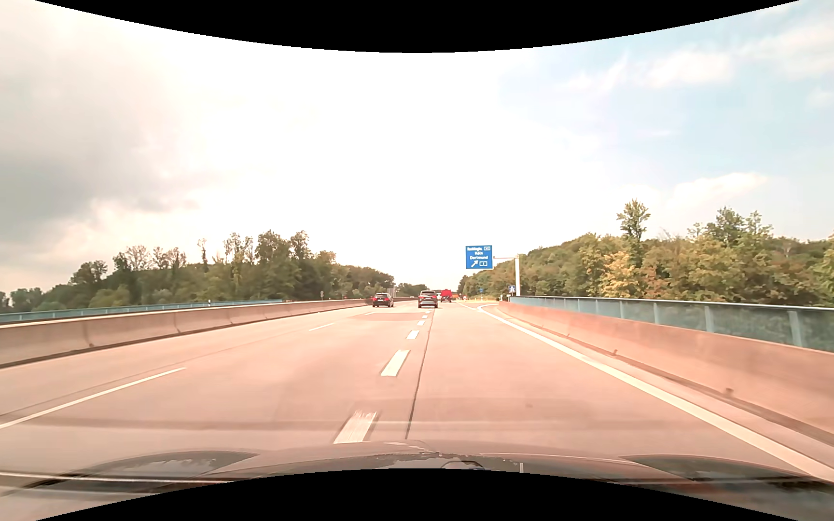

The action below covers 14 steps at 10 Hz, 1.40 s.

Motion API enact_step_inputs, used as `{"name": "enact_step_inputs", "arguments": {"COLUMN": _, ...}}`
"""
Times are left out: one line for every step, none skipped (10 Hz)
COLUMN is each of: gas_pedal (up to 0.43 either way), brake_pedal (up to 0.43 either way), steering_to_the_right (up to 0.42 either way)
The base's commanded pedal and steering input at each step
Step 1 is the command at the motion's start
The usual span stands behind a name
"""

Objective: Follow the waypoints while adhering to traffic rules and regulations

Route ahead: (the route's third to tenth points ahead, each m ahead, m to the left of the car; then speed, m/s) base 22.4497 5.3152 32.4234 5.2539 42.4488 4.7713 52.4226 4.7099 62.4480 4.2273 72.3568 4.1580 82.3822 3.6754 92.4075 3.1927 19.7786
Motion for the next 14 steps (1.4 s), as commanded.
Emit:
{"name": "enact_step_inputs", "arguments": {"gas_pedal": 0.197, "brake_pedal": 0.000, "steering_to_the_right": -0.004}}
{"name": "enact_step_inputs", "arguments": {"gas_pedal": 0.197, "brake_pedal": 0.000, "steering_to_the_right": -0.004}}
{"name": "enact_step_inputs", "arguments": {"gas_pedal": 0.197, "brake_pedal": 0.000, "steering_to_the_right": -0.004}}
{"name": "enact_step_inputs", "arguments": {"gas_pedal": 0.197, "brake_pedal": 0.000, "steering_to_the_right": -0.004}}
{"name": "enact_step_inputs", "arguments": {"gas_pedal": 0.197, "brake_pedal": 0.000, "steering_to_the_right": -0.004}}
{"name": "enact_step_inputs", "arguments": {"gas_pedal": 0.197, "brake_pedal": 0.000, "steering_to_the_right": -0.004}}
{"name": "enact_step_inputs", "arguments": {"gas_pedal": 0.197, "brake_pedal": 0.000, "steering_to_the_right": -0.004}}
{"name": "enact_step_inputs", "arguments": {"gas_pedal": 0.197, "brake_pedal": 0.000, "steering_to_the_right": -0.004}}
{"name": "enact_step_inputs", "arguments": {"gas_pedal": 0.197, "brake_pedal": 0.000, "steering_to_the_right": -0.004}}
{"name": "enact_step_inputs", "arguments": {"gas_pedal": 0.197, "brake_pedal": 0.000, "steering_to_the_right": -0.003}}
{"name": "enact_step_inputs", "arguments": {"gas_pedal": 0.197, "brake_pedal": 0.000, "steering_to_the_right": -0.001}}
{"name": "enact_step_inputs", "arguments": {"gas_pedal": 0.197, "brake_pedal": 0.000, "steering_to_the_right": -0.001}}
{"name": "enact_step_inputs", "arguments": {"gas_pedal": 0.197, "brake_pedal": 0.000, "steering_to_the_right": -0.001}}
{"name": "enact_step_inputs", "arguments": {"gas_pedal": 0.197, "brake_pedal": 0.000, "steering_to_the_right": -0.001}}
